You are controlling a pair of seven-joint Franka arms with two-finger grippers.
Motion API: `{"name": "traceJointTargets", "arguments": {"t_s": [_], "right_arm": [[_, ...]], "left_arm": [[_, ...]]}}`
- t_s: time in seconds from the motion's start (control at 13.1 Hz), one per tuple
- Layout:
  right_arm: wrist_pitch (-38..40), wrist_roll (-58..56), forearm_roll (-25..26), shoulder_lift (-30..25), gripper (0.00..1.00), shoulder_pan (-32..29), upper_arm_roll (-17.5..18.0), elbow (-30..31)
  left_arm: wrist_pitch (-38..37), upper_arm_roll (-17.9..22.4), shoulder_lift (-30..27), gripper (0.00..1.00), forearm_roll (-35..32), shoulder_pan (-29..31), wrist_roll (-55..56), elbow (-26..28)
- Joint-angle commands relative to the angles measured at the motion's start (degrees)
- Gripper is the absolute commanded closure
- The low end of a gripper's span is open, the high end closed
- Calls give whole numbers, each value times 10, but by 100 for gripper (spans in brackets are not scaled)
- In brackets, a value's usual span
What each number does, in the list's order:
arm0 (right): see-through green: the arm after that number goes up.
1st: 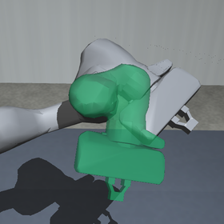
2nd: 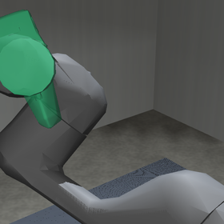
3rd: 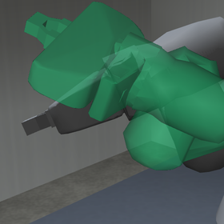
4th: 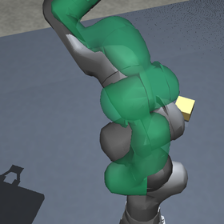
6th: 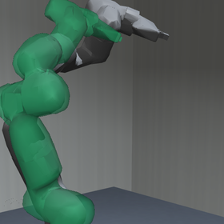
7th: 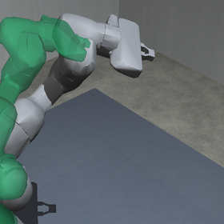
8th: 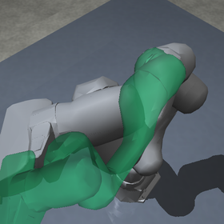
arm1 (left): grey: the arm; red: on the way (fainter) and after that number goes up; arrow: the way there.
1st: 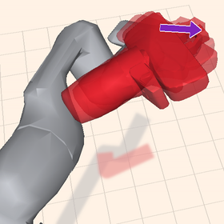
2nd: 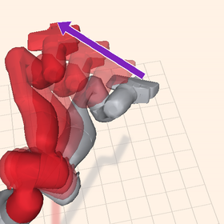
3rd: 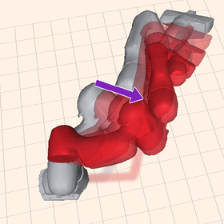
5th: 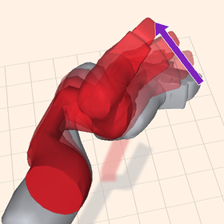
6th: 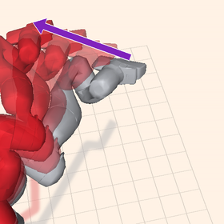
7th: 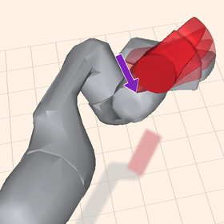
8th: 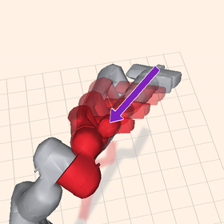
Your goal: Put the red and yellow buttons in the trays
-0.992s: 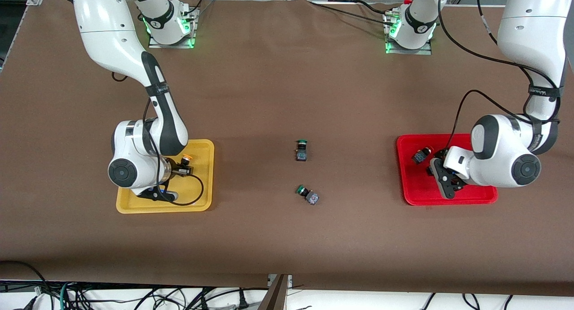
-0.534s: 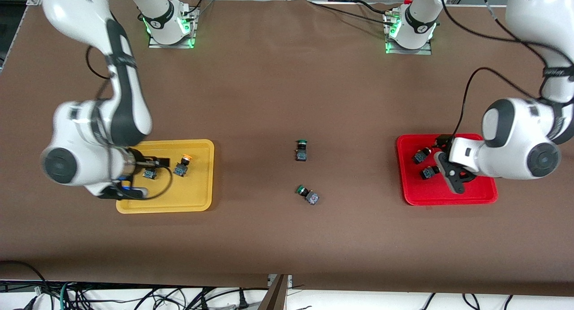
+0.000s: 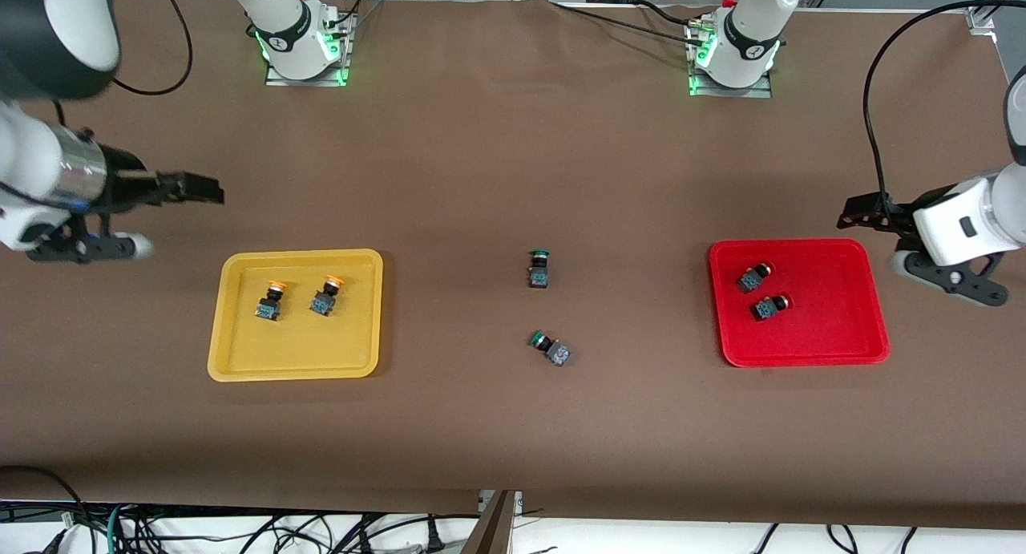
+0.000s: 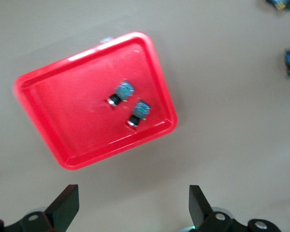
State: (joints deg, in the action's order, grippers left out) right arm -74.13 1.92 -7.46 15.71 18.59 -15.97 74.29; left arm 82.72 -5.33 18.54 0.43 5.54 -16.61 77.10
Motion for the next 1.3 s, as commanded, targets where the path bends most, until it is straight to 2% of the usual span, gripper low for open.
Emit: {"name": "traceJointTargets", "arguments": {"t_s": [0.0,0.08,0.23,0.31,0.38,0.46,0.69,1.22], "right_arm": [[-2,-7,72,-90,0,-61,82,57],[-6,-6,75,-116,0,-80,94,61],[-6,0,75,-151,0,-91,99,84],[-6,-5,76,-160,0,-96,99,89],[-7,-6,76,-172,0,-108,107,106],[-13,-6,78,-185,0,-117,120,124],[-14,-6,79,-177,0,-120,125,118],[-15,-8,77,-159,0,-118,124,111]], "left_arm": [[-45,-2,-10,0,-30,0,40,-49],[-3,-2,-44,0,-18,17,46,-13],[208,-1,-179,0,-9,31,64,201],[223,5,-225,0,-14,0,109,265],[201,35,-236,0,-17,-44,206,274],[181,59,-233,0,-17,-74,246,264],[180,59,-221,0,-17,-73,206,255],[140,58,-183,0,-14,-73,201,199]]}}
